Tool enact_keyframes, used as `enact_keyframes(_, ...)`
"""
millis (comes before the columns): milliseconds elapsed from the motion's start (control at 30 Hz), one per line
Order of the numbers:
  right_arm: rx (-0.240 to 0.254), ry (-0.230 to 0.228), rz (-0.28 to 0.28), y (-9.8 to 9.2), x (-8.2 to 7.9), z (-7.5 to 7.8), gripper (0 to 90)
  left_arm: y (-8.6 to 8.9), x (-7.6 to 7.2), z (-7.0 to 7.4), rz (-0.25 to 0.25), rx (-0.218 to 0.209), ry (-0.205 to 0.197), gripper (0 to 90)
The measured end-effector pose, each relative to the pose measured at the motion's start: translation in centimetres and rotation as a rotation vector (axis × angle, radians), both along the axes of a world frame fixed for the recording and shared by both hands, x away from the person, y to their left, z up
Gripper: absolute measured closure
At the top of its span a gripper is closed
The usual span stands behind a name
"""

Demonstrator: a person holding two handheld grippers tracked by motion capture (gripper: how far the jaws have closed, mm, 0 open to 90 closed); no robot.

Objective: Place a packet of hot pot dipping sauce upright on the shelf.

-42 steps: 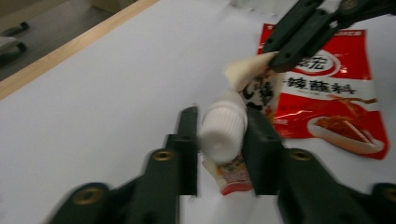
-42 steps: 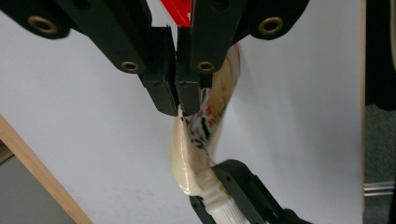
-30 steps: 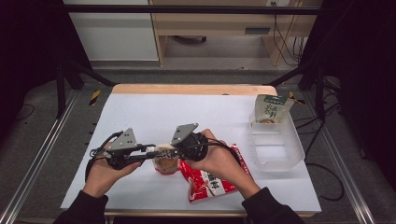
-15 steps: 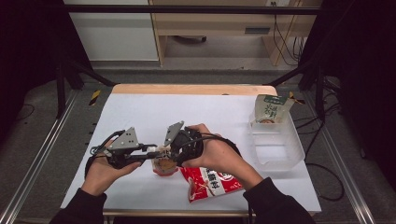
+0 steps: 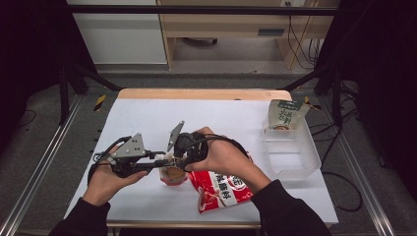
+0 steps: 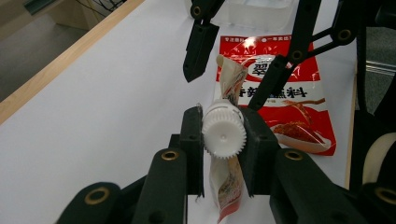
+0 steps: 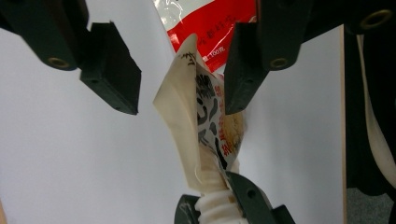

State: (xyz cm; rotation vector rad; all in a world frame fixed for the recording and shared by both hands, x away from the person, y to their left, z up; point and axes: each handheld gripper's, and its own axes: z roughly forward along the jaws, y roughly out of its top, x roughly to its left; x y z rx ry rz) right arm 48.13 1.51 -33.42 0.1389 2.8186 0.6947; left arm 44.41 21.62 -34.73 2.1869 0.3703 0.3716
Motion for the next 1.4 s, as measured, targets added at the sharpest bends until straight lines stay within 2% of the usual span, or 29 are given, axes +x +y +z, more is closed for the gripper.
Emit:
enact_keyframes(67,-0.009,-0.006,0.001,0.1,-0.1,0.1,57.9,-0.1,0.0,0.0,-0.002,-0.005,-0.001,73.3)
enact_keyframes(233,-0.019,-0.005,-0.019,0.1,-0.2,0.3,73.7,0.0,-0.1,0.1,-0.005,-0.015,-0.004,73.2)
enact_keyframes(300,-0.017,-0.001,-0.01,0.0,-0.2,0.4,78.8,0.0,-0.1,0.1,-0.007,-0.023,-0.006,73.2)
enact_keyframes(467,-0.016,-0.004,-0.003,0.1,-0.3,0.6,85.1,0.0,0.0,0.2,0.005,-0.034,-0.004,73.1)
enact_keyframes(667,-0.02,-0.002,-0.017,-0.1,-0.2,1.3,86.9,0.0,0.3,0.0,0.028,-0.065,0.009,71.5)
enact_keyframes(733,-0.022,-0.004,-0.022,-0.2,-0.1,1.6,87.0,-0.1,0.5,-0.1,0.054,-0.069,0.019,61.5)
enact_keyframes(767,-0.019,-0.004,-0.022,-0.2,0.0,1.9,87.1,-0.1,0.5,0.0,0.068,-0.065,0.014,50.9)
enact_keyframes(900,-0.016,-0.02,-0.023,-0.6,0.3,3.0,87.1,0.2,0.2,0.2,0.1,-0.124,-0.003,39.1)
enact_keyframes(1033,-0.001,-0.046,-0.029,-1.2,0.6,4.4,87.1,0.8,-0.1,0.1,0.14,-0.138,-0.026,24.7)
enact_keyframes(1167,0.018,-0.065,-0.031,-2.1,0.8,5.9,87.1,1.7,-0.8,-0.9,0.185,-0.132,-0.028,15.2)
enact_keyframes(1267,0.022,-0.084,-0.034,-3.0,1.0,6.7,87.1,2.5,-1.3,-2.0,0.211,-0.105,-0.025,12.5)
enact_keyframes(1333,0.027,-0.101,-0.045,-3.9,1.0,7.4,87.0,3.0,-1.5,-2.7,0.226,-0.117,-0.018,11.5)
enact_keyframes(1400,0.033,-0.113,-0.053,-4.8,1.0,7.9,87.0,3.6,-1.6,-3.5,0.244,-0.112,-0.019,10.4)
